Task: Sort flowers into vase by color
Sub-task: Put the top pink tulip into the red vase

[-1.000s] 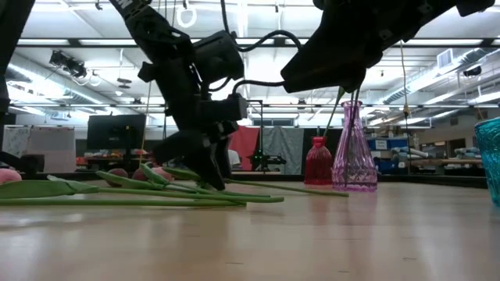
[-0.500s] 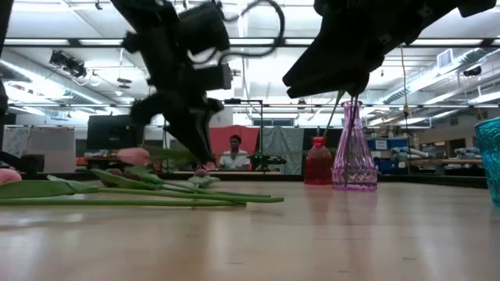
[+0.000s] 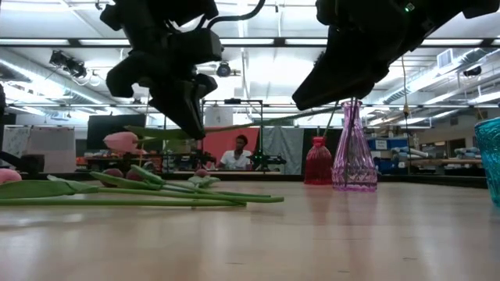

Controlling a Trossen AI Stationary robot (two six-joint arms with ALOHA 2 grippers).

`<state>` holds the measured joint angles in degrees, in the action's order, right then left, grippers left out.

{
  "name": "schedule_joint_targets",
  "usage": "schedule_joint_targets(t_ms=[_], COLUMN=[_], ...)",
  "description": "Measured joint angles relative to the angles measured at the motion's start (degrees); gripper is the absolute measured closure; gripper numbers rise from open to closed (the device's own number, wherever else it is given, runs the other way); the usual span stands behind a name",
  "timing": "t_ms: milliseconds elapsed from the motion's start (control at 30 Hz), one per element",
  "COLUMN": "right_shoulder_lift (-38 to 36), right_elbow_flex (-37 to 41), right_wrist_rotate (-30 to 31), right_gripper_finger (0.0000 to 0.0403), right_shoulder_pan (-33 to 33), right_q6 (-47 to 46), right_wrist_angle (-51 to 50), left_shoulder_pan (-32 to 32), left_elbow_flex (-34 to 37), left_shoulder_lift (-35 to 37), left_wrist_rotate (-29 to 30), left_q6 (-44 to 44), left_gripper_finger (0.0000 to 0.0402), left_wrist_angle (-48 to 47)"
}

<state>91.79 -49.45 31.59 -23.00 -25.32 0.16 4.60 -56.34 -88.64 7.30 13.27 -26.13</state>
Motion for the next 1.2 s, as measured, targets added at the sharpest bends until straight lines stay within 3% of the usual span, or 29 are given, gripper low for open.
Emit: schedule_joint_targets(t_ms=[200,567,767,1067,1200], right_shoulder_lift=[0.0,0.0,0.0,0.0,0.0], right_elbow_flex=[0.0,0.0,0.0,0.0,0.0], right_wrist_rotate=[-0.3,-1.7,-1.9,-2.6,1.2], right_gripper_finger=[0.0251,0.0389,0.0390,0.0392,0.0392], right_shoulder_pan=[-0.4,-0.5,0.0,1.6,2.2], right_q6=[0.0,-3.5,-6.7,-13.2,-18.2], right_wrist_angle=[-1.3,-5.4,-7.0,-8.5,-10.4], left_shoulder_pan=[0.0,0.0,0.0,0.0,0.4], left_elbow_flex=[0.0,0.0,0.0,0.0,1.2], left_shoulder_lift=[0.0,0.3,0.3,0.3,0.3], left_wrist_rotate=[0.4,0.2,-3.0,-3.3,-11.1], left_q6=[0.5,1.6,2.7,0.0,-2.5], left_gripper_finger=[0.0379,0.0378,0.0363,0.0233,0.0226], left_wrist_angle=[1.6,2.6,2.6,5.7,11.7])
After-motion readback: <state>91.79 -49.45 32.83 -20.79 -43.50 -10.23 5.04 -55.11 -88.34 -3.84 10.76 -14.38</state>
